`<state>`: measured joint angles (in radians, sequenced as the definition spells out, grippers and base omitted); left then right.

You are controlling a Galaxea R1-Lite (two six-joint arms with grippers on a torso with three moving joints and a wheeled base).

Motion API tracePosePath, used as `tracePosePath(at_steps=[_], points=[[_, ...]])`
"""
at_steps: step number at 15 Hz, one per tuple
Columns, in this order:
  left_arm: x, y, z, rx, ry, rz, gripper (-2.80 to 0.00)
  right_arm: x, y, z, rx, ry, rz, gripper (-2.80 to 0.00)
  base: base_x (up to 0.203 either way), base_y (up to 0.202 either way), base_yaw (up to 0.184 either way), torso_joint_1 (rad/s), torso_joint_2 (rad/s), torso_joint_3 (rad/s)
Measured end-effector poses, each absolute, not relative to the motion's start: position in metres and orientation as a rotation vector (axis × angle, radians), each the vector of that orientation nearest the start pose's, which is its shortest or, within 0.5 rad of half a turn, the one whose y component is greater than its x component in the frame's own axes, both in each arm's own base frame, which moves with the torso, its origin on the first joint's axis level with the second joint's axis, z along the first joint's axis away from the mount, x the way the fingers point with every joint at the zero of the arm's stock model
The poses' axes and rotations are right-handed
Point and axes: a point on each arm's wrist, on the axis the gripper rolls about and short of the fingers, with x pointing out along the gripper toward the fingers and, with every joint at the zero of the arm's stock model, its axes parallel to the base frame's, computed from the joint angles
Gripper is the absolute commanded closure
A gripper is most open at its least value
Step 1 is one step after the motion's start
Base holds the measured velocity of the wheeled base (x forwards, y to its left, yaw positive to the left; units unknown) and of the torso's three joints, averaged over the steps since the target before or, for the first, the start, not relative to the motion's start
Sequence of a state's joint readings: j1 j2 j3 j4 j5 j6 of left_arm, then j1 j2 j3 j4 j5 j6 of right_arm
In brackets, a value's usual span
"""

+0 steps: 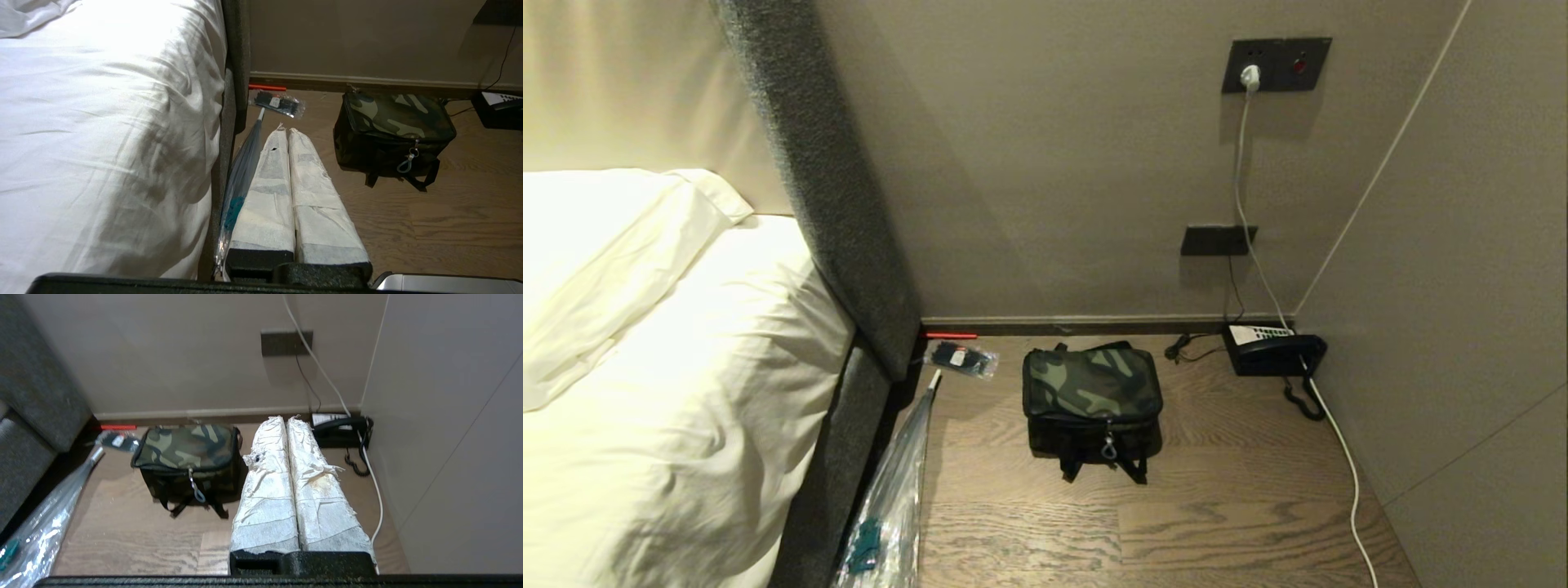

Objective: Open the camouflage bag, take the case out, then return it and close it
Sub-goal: Open the top of the storage box

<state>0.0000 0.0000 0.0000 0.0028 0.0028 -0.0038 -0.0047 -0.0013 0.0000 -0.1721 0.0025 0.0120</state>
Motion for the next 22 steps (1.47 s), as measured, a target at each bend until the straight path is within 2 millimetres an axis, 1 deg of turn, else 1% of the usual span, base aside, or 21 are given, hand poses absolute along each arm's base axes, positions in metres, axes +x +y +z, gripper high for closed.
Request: tracePosePath(at_steps=[22], points=[[-0.0228, 0.0001, 0.0753, -0.005, 0.002, 0.003, 0.0, -0.0244, 0.0002, 0.093, 0.012, -0.174, -0.001, 0.0, 0.0, 0.0, 0.0, 0.002, 0.0, -0.197]])
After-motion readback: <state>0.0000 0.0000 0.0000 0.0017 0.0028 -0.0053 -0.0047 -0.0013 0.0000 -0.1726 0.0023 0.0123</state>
